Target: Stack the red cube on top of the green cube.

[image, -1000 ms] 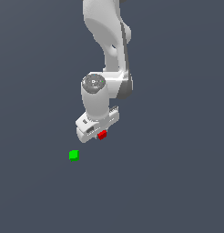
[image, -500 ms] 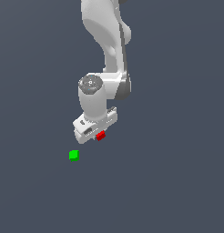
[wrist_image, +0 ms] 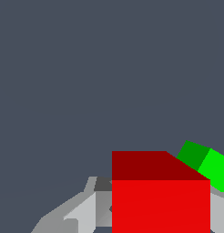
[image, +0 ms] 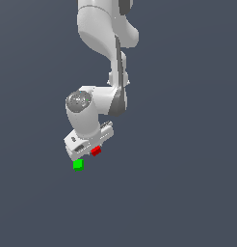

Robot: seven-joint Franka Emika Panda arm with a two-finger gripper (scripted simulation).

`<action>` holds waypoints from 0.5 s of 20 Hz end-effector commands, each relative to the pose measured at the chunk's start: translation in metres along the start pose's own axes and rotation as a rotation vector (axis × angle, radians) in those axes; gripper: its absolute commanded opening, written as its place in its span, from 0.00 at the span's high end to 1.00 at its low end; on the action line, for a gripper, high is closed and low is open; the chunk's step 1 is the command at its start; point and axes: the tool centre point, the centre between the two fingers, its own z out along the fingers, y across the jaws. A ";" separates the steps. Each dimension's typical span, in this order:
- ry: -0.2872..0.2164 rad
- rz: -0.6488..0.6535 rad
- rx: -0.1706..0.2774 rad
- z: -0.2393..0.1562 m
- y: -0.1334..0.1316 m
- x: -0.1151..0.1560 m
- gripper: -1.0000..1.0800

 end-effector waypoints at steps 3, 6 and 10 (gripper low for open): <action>0.000 0.000 -0.001 0.012 0.033 -0.006 1.00; 0.000 0.000 0.000 0.019 0.052 -0.009 1.00; 0.000 0.000 0.000 0.026 0.070 -0.012 1.00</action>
